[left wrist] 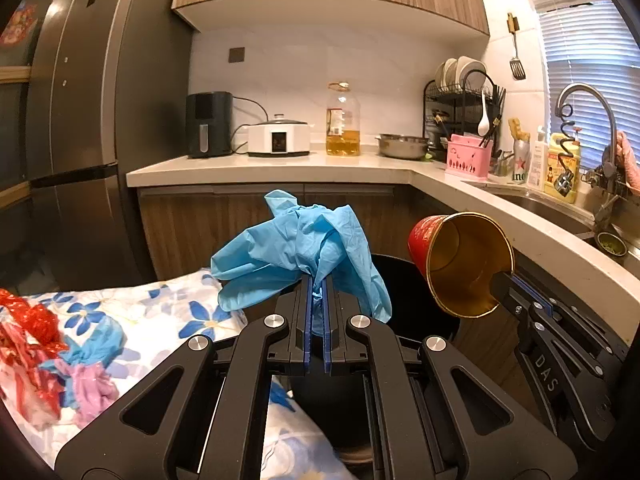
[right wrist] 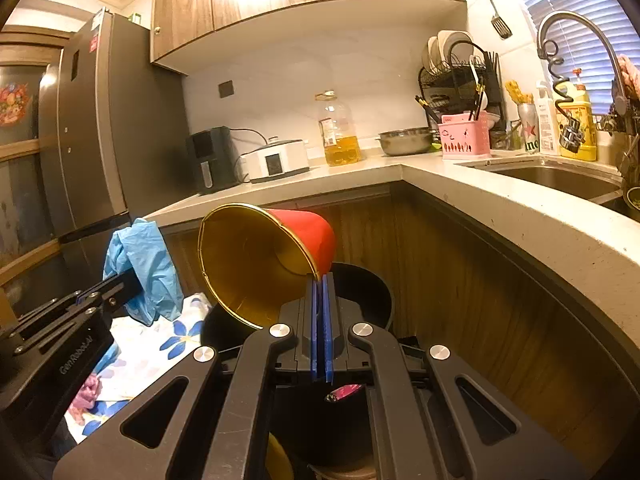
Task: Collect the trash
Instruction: 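Carry the blue glove and red cup with both tools over the black bin, then open both tools to drop the glove and cup into the bin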
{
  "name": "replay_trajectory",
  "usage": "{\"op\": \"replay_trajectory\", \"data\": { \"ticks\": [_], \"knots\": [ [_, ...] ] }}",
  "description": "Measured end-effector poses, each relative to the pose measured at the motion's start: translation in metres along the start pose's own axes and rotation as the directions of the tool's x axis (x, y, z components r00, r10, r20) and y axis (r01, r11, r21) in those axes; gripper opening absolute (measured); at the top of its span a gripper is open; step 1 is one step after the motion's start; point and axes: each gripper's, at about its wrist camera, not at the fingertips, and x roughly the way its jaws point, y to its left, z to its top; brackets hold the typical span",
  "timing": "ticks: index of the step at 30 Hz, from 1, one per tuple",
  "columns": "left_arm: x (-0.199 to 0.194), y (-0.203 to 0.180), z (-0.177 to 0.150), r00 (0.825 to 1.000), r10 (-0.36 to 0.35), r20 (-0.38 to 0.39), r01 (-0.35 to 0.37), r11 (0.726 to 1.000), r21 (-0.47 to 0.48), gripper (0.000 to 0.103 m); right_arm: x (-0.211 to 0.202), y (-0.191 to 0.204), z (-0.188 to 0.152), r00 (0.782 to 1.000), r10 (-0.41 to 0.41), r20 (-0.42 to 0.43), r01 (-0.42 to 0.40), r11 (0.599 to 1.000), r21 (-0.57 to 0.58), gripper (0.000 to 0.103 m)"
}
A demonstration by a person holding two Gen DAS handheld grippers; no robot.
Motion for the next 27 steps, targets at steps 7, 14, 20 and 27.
{"op": "replay_trajectory", "data": {
  "ticks": [7, 14, 20, 27],
  "knots": [
    [0.022, -0.007, -0.002, 1.0, -0.007, -0.002, 0.007, 1.0, 0.008, 0.003, 0.016, -0.009, 0.001, 1.0, -0.007, -0.007, 0.007, 1.0, 0.02, 0.003],
    [0.039, -0.007, -0.006, 1.0, -0.011, -0.017, 0.011, 1.0, 0.0, 0.003, 0.028, -0.01, 0.001, 1.0, -0.005, -0.013, 0.006, 1.0, 0.023, 0.003],
    [0.048, -0.006, -0.008, 0.999, -0.024, -0.028, 0.024, 1.0, -0.007, 0.004, 0.035, -0.008, 0.0, 1.0, 0.001, -0.017, 0.0, 1.0, 0.021, 0.003],
    [0.057, -0.004, -0.012, 0.998, -0.043, -0.042, 0.043, 0.999, -0.008, 0.004, 0.043, -0.008, -0.001, 1.0, 0.01, -0.027, -0.009, 1.0, 0.017, 0.004]
  ]
}}
